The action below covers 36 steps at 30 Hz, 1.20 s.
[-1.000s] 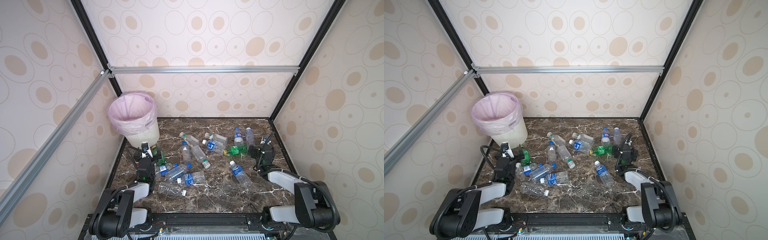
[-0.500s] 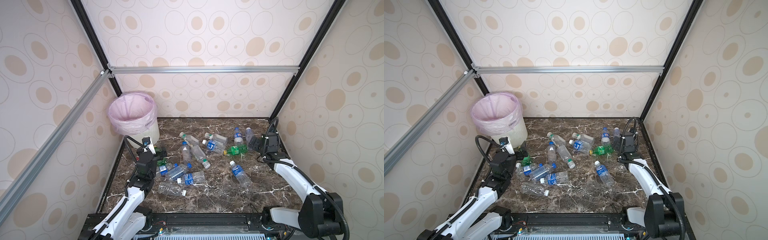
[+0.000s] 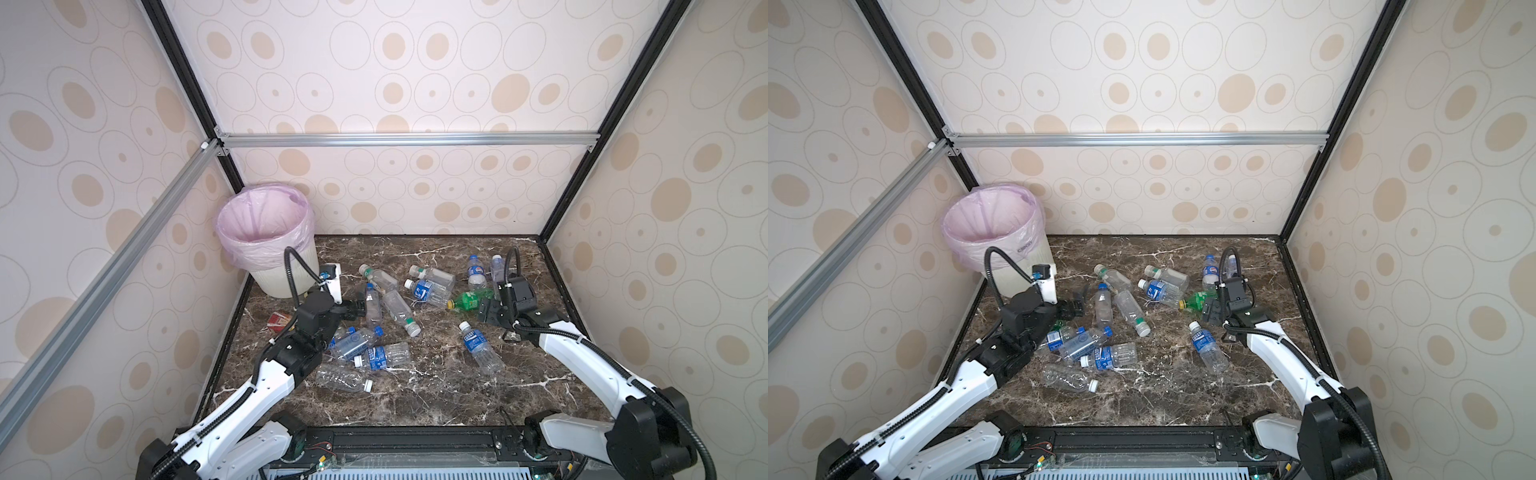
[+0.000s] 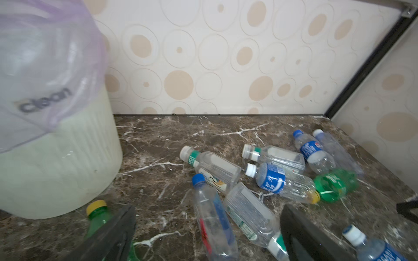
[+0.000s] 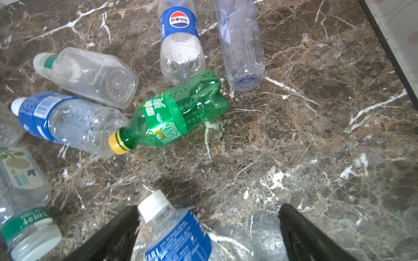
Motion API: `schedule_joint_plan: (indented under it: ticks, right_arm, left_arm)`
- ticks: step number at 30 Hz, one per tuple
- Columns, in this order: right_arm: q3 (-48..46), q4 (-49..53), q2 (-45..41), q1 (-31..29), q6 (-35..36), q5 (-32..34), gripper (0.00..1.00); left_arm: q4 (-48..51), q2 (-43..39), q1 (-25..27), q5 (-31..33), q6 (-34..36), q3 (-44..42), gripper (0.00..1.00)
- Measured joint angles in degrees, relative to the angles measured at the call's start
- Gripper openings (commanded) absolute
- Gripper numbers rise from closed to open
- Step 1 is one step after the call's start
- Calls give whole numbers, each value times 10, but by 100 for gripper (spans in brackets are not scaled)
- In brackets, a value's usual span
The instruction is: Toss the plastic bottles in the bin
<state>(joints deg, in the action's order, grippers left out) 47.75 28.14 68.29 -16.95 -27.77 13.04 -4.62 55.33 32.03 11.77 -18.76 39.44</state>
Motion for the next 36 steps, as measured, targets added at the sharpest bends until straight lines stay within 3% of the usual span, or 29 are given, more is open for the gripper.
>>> schedule_joint_plan:
  ticks: [11,20,28,36]
  right_arm:
    - [-50,111,-107,-76,-12,-27,95]
    - [-89,116,-67,-115,-29,-27,93]
    - [-96,108,-7,-115,-29,-30,84]
    - [-95,93,35,-115,-27,-45,73]
  left_arm:
    - [17,139,69,-90,-82,93,99]
    - [3,155,107,-101,-99,96,99]
    - [17,194,132,-78,-103,107,99]
    - [91,223,132,-45,-111,176,99]
